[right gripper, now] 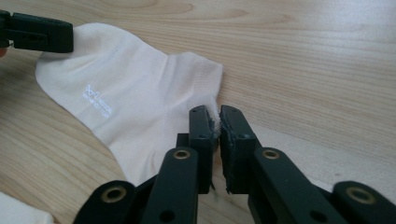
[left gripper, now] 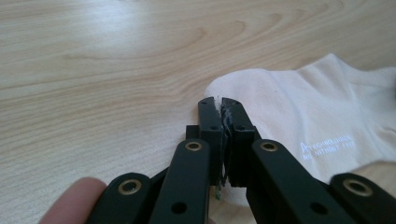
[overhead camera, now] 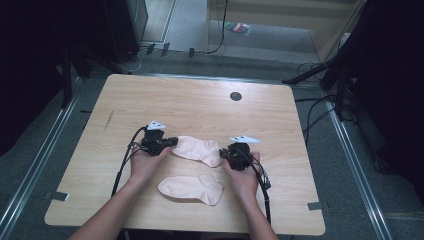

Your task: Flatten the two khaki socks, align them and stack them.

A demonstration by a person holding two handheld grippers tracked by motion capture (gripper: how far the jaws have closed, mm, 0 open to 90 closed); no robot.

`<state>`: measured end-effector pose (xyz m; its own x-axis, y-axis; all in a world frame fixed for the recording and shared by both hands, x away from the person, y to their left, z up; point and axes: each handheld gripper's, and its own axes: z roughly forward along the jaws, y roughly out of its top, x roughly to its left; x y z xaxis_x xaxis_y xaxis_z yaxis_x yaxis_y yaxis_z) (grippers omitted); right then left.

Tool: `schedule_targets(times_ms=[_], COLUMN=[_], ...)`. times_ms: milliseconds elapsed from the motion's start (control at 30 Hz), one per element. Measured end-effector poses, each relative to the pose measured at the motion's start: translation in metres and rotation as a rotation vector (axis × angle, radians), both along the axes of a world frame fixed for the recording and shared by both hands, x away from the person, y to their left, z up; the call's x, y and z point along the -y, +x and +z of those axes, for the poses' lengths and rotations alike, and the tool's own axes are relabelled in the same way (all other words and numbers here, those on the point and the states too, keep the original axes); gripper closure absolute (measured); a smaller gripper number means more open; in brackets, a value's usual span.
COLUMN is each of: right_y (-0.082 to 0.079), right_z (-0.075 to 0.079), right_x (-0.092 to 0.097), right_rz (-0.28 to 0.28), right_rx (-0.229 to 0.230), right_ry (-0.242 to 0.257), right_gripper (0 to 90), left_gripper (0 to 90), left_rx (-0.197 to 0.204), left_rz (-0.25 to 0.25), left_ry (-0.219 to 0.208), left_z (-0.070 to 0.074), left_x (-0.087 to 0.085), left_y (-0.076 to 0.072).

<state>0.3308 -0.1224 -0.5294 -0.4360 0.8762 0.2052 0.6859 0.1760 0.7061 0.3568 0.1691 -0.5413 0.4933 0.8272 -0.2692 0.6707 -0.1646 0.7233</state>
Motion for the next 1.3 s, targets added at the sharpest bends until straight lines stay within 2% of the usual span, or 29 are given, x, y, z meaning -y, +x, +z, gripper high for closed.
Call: schedule_targets(times_ms=[133, 333, 400, 567, 667, 733, 833, 1033, 1167, 1300], right_y=[-0.004, -0.012, -0.017, -0.033, -0.045, -0.053, -0.064, -0.085, -0.094, -0.101], right_z=[0.007, 0.02, 0.026, 0.039, 0.045, 0.047, 0.048, 0.044, 0.038, 0.032], right_x=[0.002, 0.004, 0.004, 0.007, 0.006, 0.004, 0.001, -0.001, 0.002, 0.004], right_rz=[0.005, 0.025, 0.038, 0.055, 0.072, 0.086, 0.111, 0.158, 0.17, 0.176], right_rx=[0.03, 0.056, 0.07, 0.104, 0.12, 0.125, 0.122, 0.09, 0.067, 0.032], right_ry=[0.005, 0.017, 0.014, 0.035, 0.045, 0.043, 0.044, 0.04, 0.035, 0.024], right_gripper=[86.8, 86.8, 86.9, 86.9, 87.0, 86.9, 87.0, 87.0, 86.9, 86.9], left_gripper=[89.0, 89.0, 88.9, 88.9, 88.9, 88.9, 88.9, 88.8, 88.7, 88.7], left_rx=[0.019, 0.071, 0.102, 0.133, 0.155, 0.156, 0.165, 0.141, 0.123, 0.095], left_rz=[-0.023, -0.026, -0.031, -0.011, 0.0, 0.005, 0.009, 0.008, -0.005, -0.013], left_ry=[-0.028, -0.076, -0.084, -0.128, -0.128, -0.135, -0.111, -0.086, -0.067, -0.048], left_z=[0.008, 0.026, 0.033, 0.043, 0.045, 0.046, 0.046, 0.04, 0.035, 0.027], left_x=[-0.004, -0.011, -0.014, -0.024, -0.028, -0.029, -0.029, -0.03, -0.026, -0.022], left_y=[-0.01, -0.033, -0.043, -0.066, -0.082, -0.092, -0.107, -0.137, -0.15, -0.155])
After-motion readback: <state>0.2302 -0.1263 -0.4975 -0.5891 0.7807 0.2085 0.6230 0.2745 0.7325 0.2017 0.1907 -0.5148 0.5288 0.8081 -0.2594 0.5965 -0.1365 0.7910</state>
